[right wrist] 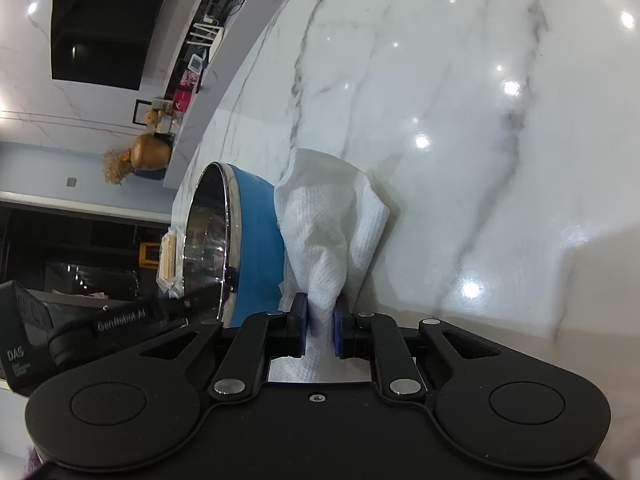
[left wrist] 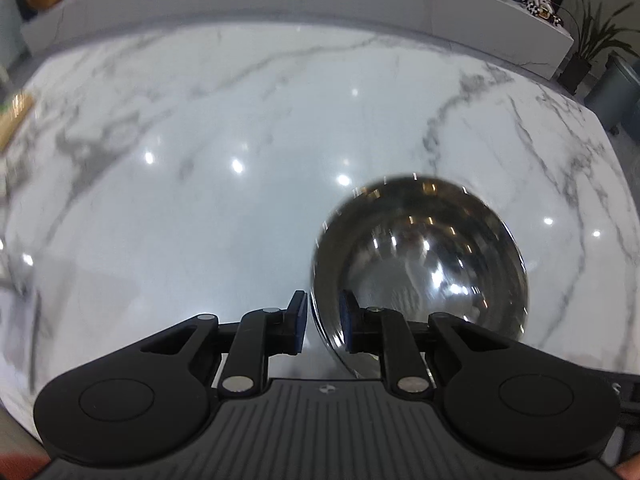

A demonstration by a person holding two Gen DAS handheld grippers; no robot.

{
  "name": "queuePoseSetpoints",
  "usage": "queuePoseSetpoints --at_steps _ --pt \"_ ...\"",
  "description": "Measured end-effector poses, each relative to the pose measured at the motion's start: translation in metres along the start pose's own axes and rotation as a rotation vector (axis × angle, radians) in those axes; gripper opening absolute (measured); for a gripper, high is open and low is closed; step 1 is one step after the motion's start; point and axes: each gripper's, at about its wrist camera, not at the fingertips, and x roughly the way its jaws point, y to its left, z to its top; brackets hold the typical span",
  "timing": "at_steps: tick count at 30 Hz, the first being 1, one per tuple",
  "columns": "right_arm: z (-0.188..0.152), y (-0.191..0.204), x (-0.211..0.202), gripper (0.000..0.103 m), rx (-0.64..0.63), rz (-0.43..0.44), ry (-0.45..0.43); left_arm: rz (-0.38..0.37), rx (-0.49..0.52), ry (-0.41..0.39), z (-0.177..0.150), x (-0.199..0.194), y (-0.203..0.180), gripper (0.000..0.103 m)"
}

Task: Clean bowl
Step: 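Keep gripping the bowl rim with the left tool while the right tool holds the cloth still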

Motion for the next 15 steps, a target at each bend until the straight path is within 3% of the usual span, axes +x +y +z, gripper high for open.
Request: queuePoseSetpoints --at_steps 7,15 --pt "-0.006 0.003 -0.007 0.013 0.001 -0.004 0.013 0.011 0.032 -0.012 0.011 0.008 -0.006 0.012" --pt "-0.001 0.027 -0.041 0.013 0.0 0.115 -0.041 0.007 -0.014 0.005 0.007 0.009 0.001 0.008"
